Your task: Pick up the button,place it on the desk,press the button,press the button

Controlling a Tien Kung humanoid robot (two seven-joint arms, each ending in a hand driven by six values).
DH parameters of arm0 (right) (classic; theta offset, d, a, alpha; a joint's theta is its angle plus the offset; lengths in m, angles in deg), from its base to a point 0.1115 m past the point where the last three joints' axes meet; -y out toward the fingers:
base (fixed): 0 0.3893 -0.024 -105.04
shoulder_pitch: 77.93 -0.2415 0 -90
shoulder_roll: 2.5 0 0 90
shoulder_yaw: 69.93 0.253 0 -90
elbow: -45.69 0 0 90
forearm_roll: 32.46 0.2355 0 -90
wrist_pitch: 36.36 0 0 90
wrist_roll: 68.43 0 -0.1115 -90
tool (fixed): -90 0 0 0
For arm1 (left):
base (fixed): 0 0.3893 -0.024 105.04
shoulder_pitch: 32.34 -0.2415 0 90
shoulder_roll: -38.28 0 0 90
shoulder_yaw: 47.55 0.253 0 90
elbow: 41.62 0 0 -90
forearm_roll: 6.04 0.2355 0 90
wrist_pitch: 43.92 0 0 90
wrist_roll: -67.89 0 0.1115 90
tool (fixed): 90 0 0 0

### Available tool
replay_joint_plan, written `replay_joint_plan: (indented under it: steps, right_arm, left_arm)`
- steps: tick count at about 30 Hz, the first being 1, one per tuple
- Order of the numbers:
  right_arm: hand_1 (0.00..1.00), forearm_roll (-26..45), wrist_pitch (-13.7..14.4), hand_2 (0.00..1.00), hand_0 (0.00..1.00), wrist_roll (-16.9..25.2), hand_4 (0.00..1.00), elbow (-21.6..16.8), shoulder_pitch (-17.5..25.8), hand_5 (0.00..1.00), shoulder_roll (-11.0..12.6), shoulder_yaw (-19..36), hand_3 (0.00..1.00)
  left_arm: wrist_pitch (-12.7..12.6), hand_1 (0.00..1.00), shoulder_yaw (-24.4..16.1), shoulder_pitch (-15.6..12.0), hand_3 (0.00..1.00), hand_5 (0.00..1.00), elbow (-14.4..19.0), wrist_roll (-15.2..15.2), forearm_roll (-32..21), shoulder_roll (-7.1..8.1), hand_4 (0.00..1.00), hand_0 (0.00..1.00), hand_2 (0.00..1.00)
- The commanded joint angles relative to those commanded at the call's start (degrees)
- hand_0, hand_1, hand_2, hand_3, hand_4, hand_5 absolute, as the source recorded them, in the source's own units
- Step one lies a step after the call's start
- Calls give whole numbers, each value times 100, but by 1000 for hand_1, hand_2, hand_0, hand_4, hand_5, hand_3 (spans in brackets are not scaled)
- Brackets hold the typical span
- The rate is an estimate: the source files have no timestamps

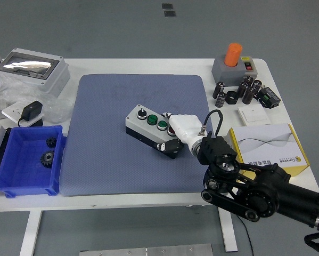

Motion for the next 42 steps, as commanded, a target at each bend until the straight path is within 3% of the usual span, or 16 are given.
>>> replay_joint_plan:
  steps: [4,5,10,11,15,17,28,31,38,42]
  right_arm:
    - [284,-26,60,351,98,49,479,19,4,129,2,-18,517]
    - [261,-32,75,307,79,63,399,22,7,110,2,-18,435]
    - [261,-44,127,307,79,125,399,33,21,110,2,-18,435]
    - [251,-44,133,286,73,139,333,36,23,67,2,-20,429]
    - [251,-31,229,286,73,244,333,61,41,67,-1,-26,429]
    - [221,-12,346,273,57,342,298,62,64,17,1,-21,407]
    - [203,-72,887,272,51,1274,319,-35,163,2,108,266,391]
    - [210,-246,788,284,53,1581,337,-125,114,2,194,298,388]
    - [217,-561,154,286,58,2398,333,-493,-93,2,379,70,377]
    - [220,-422,95,288,70,2580,341,-450,-180,2,366,-99,383]
  left_arm:
    - [-1,774,-19,4,865,791,-19,-48,26,0,962,799,743]
    - [-4,775,-24,4,864,789,-23,-62,35,-1,961,799,742]
    - [-21,775,-48,5,864,789,-37,-120,69,0,961,799,742]
    - [-24,775,-54,6,863,784,-40,-133,78,0,962,800,743]
    - [-38,775,-72,9,863,784,-48,-174,100,1,962,800,743]
    - [-47,775,-74,9,863,775,-50,-188,101,-1,965,800,742]
    - [-82,775,-44,-10,861,771,-28,-160,43,-7,965,800,742]
    - [-87,775,-36,-14,862,767,-22,-146,33,-10,965,800,742]
    - [-91,776,2,-23,863,768,31,-29,-11,8,965,800,742]
    - [-94,776,26,-18,863,767,56,28,-41,3,965,800,742]
